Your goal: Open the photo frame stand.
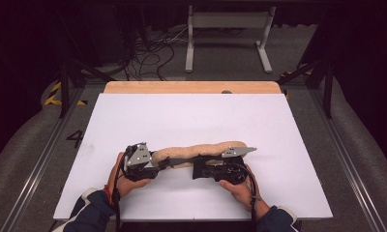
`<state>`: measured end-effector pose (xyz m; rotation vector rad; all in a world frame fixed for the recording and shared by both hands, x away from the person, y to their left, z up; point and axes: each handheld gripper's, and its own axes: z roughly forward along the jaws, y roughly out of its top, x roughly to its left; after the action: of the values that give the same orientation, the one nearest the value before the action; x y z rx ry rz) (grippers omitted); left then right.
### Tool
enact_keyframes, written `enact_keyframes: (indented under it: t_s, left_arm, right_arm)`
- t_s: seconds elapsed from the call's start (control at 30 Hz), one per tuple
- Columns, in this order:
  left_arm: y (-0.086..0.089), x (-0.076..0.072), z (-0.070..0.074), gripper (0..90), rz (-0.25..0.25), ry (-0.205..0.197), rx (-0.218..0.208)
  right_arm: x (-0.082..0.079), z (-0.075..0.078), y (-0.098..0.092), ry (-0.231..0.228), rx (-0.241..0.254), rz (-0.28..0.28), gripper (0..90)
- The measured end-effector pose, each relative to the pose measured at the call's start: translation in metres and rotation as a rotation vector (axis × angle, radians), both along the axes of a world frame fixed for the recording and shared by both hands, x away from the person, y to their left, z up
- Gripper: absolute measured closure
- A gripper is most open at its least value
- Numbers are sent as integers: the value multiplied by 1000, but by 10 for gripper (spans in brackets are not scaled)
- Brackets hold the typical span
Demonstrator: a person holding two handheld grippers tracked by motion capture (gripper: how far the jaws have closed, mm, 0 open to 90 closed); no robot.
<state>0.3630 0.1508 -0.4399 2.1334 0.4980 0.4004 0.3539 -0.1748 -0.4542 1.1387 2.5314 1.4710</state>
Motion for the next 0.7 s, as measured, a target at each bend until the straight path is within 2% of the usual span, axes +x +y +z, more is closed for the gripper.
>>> enact_keyframes:
  t_s: [0.27, 0.43, 0.7]
  left_arm:
    - [-2, -6, 0, 531, 9, -11, 15]
    - [-1, -7, 0, 537, -2, -16, 14]
    - [1, -10, 0, 546, -20, -12, 0]
  right_arm:
    - [-6, 0, 0, -2, -31, -16, 774]
    - [-10, 0, 1, -10, -59, -21, 702]
    - [-19, 6, -3, -37, -91, -18, 693]
